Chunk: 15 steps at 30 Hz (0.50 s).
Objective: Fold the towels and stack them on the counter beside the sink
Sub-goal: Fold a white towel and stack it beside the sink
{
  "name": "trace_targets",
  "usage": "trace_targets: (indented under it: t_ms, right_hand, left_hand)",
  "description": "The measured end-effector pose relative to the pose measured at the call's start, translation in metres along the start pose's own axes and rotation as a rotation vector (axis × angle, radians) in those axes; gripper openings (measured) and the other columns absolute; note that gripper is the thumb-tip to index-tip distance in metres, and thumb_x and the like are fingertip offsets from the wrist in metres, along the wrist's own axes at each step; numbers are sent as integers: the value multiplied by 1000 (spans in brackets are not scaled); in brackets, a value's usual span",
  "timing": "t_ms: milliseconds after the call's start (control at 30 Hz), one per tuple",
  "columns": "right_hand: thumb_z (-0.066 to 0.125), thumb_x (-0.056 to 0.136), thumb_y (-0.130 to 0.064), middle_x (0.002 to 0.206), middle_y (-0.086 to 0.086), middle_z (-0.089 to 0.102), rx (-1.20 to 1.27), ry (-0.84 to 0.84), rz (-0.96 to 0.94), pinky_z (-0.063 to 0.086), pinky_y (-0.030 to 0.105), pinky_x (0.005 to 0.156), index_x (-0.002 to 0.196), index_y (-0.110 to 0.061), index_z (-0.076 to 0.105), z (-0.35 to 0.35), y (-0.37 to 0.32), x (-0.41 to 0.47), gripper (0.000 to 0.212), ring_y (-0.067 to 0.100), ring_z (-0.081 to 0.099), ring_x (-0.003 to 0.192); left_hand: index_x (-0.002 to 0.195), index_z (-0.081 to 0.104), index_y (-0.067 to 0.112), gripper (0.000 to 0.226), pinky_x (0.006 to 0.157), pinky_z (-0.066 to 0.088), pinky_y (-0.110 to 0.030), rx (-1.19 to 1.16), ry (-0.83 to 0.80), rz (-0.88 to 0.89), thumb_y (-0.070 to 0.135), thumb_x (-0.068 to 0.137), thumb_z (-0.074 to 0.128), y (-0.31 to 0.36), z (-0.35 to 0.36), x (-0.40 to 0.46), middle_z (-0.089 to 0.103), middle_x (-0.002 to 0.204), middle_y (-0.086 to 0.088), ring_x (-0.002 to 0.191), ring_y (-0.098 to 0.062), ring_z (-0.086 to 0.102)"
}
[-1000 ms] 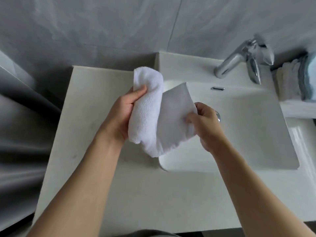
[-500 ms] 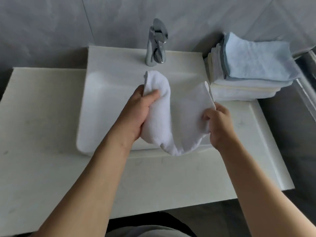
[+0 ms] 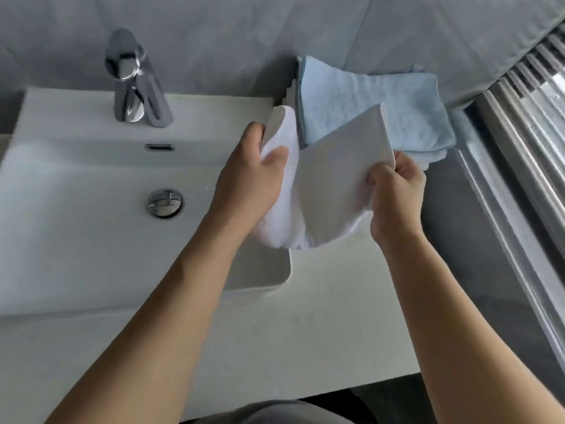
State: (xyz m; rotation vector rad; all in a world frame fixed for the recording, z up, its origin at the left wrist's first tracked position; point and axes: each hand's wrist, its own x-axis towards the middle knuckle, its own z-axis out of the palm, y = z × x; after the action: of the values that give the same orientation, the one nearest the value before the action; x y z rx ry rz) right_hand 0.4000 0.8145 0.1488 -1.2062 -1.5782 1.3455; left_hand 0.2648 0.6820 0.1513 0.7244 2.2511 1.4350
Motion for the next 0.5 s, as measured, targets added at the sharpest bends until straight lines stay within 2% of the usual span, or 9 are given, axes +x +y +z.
trace_targets:
  t_ms: [133,233,300,400,467,500]
  right_hand:
    - [40,60,0,52,-11,26,73,-39,-16,18,22,46,49,-24,30,-43,-12,64,28,9,23,52]
    - [39,55,0,56,-3,23,178,29,31,15,25,50,58,-21,22,-69,-23,110,27,15,19,54]
    - [39,54,-1,59,-1,18,220,74,115,14,27,53,64,-19,17,-83,-26,136,29,19,15,59]
    - [36,56,-3,65,0,10,254,68,215,15,27,57,63,-20,12,-95,-26,172,31,20,11,62]
    - [36,61,-1,65,1,11,273,43,206,20,25,62,60,-22,13,-101,-26,190,31,19,15,61]
    - [37,64,0,60,0,19,293,10,170,25,23,61,55,-22,20,-107,-22,199,29,18,23,56]
  left_hand:
    - [104,58,28,20,81,51,-35,-217,83,-61,36,86,56,42,46,17,66,102,9,95,-14,63]
    - [105,63,31,24,86,55,-33,-442,90,-94,33,80,61,69,65,31,71,105,11,97,-9,68]
    - [116,64,27,34,91,56,-38,-560,73,-109,28,82,64,80,72,44,72,112,5,102,-13,70]
    - [120,64,22,30,88,58,-39,-659,54,-111,21,91,64,94,79,64,74,110,4,100,-15,72]
    - [120,64,18,26,85,59,-38,-727,27,-87,19,94,62,104,88,79,74,111,0,102,-18,71]
    - [120,63,17,25,82,59,-38,-763,9,-68,19,94,61,108,94,87,74,112,-2,103,-20,71]
